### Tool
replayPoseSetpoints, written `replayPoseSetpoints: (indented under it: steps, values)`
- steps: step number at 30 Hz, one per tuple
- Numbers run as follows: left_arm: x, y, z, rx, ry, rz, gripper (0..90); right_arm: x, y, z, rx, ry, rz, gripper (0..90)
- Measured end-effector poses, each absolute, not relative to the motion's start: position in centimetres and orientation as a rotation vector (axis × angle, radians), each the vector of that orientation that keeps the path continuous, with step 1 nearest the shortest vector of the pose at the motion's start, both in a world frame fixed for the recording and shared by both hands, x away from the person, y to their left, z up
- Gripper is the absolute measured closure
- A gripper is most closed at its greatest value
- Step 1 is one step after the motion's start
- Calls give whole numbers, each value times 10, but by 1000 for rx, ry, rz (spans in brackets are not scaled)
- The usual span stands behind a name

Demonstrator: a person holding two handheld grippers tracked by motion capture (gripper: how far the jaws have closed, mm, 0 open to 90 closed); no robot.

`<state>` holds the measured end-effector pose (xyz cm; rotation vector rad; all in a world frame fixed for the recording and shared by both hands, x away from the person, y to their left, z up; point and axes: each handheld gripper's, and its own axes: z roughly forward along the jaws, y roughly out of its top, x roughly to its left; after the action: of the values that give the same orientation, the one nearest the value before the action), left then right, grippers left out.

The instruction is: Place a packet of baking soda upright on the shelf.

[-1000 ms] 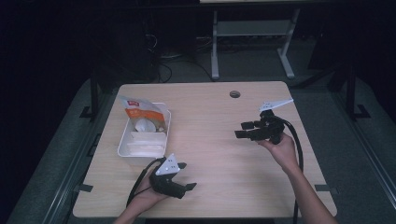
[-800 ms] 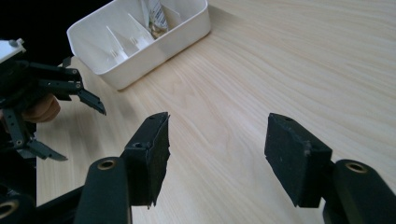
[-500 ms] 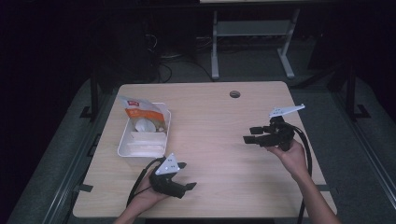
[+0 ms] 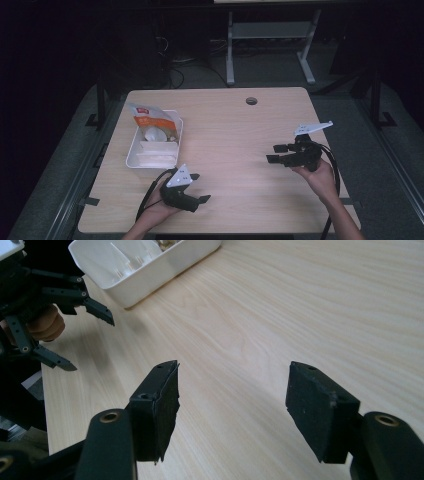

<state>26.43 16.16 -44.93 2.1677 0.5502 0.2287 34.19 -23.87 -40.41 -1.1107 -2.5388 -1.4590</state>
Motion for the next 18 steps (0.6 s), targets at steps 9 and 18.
replayPoseSetpoints:
  steps: [9, 18]
  values:
    - [264, 160, -449, 2169, 553, 227, 210, 330, -245, -413, -1119, -2516, -1468, 367]
    - [264, 160, -450, 2169, 557, 228, 210, 316, -250, -421, -1119, -2519, -1456, 366]
